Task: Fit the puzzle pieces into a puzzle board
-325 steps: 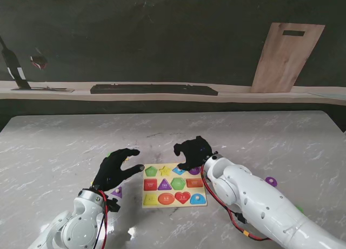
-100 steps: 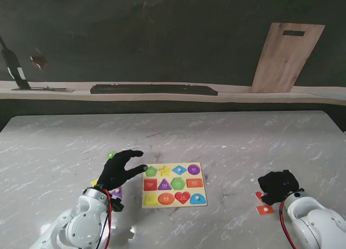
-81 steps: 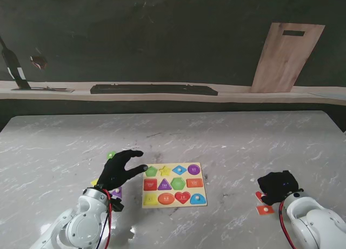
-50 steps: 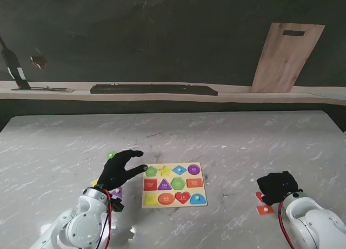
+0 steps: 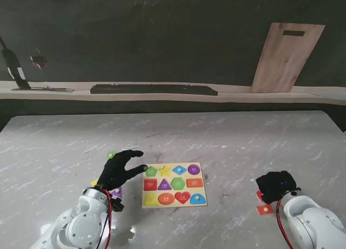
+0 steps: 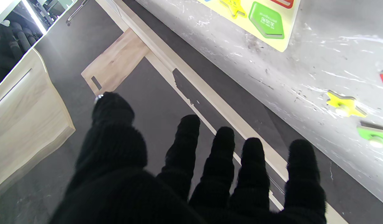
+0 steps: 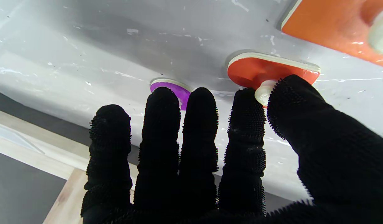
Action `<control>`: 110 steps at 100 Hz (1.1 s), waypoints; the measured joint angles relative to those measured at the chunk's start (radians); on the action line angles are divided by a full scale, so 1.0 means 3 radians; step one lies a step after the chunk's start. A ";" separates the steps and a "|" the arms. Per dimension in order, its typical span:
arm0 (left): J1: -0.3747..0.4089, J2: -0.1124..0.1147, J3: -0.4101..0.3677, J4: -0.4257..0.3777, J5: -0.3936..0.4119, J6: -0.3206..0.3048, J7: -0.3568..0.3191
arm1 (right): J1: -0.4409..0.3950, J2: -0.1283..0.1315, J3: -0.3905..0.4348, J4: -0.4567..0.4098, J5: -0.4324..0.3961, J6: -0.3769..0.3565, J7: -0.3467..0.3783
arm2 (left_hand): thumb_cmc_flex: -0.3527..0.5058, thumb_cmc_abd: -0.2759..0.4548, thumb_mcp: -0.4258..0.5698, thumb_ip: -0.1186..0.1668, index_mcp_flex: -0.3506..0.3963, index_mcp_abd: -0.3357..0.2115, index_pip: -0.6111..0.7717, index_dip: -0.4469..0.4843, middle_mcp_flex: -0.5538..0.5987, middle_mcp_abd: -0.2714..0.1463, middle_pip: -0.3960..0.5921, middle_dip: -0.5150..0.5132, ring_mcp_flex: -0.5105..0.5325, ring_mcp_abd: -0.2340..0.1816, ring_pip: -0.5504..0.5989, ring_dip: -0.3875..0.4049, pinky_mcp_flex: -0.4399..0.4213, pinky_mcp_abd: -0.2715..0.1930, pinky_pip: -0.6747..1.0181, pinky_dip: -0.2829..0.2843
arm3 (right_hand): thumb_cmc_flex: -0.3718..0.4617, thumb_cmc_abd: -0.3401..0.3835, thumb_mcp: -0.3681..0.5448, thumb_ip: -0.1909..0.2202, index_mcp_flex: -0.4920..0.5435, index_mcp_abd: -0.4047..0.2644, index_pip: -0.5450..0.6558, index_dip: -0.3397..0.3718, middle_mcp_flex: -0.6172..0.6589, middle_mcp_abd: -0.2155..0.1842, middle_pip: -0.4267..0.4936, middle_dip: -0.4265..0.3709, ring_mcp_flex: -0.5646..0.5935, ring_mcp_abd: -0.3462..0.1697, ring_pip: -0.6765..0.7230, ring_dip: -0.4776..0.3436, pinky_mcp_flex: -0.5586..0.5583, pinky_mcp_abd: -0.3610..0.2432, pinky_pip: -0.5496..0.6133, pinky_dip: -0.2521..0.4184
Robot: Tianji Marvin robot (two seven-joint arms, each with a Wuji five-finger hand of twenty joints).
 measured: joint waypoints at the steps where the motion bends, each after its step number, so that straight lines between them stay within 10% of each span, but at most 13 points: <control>1: 0.0000 0.0000 0.0000 0.0000 0.0000 0.0000 0.0000 | 0.0003 0.0000 -0.0002 0.0004 0.0002 -0.0001 -0.0004 | 0.0000 0.0000 0.0000 0.0000 0.0000 0.0000 0.0000 0.0000 0.0000 0.0000 0.0000 0.0000 0.0000 0.0000 0.0000 0.0000 0.0000 0.0000 0.0000 0.0000 | 0.0000 -0.0014 0.0010 0.0000 0.0003 0.0000 0.0000 -0.0001 0.0000 0.0000 0.0000 0.0000 -0.0004 0.0000 0.0001 0.0001 0.0008 0.0000 0.0008 0.0000; 52: 0.0002 0.0000 -0.0001 -0.0001 0.0002 0.0000 0.0004 | 0.0231 0.0000 -0.0158 0.0303 0.0143 -0.0146 -0.0473 | 0.0000 0.0000 0.0000 0.0000 0.0000 0.0000 0.0000 0.0000 0.0000 0.0000 -0.0001 0.0000 0.0000 0.0000 0.0000 0.0000 -0.0002 0.0000 0.0000 0.0000 | -0.0002 -0.0360 0.0296 0.0071 0.0135 0.0000 0.0000 0.0022 0.0141 -0.0003 0.0173 -0.0007 0.0119 -0.0002 0.0190 0.0074 0.0142 0.0001 0.0091 0.0000; 110: 0.0004 -0.0001 -0.0009 -0.0003 -0.0002 0.0000 0.0001 | 0.0578 -0.0047 -0.0651 0.0091 0.0644 -0.0007 -0.0261 | 0.0000 0.0000 0.0000 0.0000 0.0000 0.0000 0.0000 0.0000 0.0000 0.0000 -0.0028 0.0000 0.0000 0.0000 0.0000 0.0000 -0.0003 0.0000 0.0000 0.0000 | -0.0003 -0.0483 0.0300 0.0140 0.0276 0.0058 0.0000 0.0022 0.0283 0.0139 0.0246 -0.0050 0.0335 0.0071 0.0346 0.0084 0.0301 0.0179 0.0293 0.0040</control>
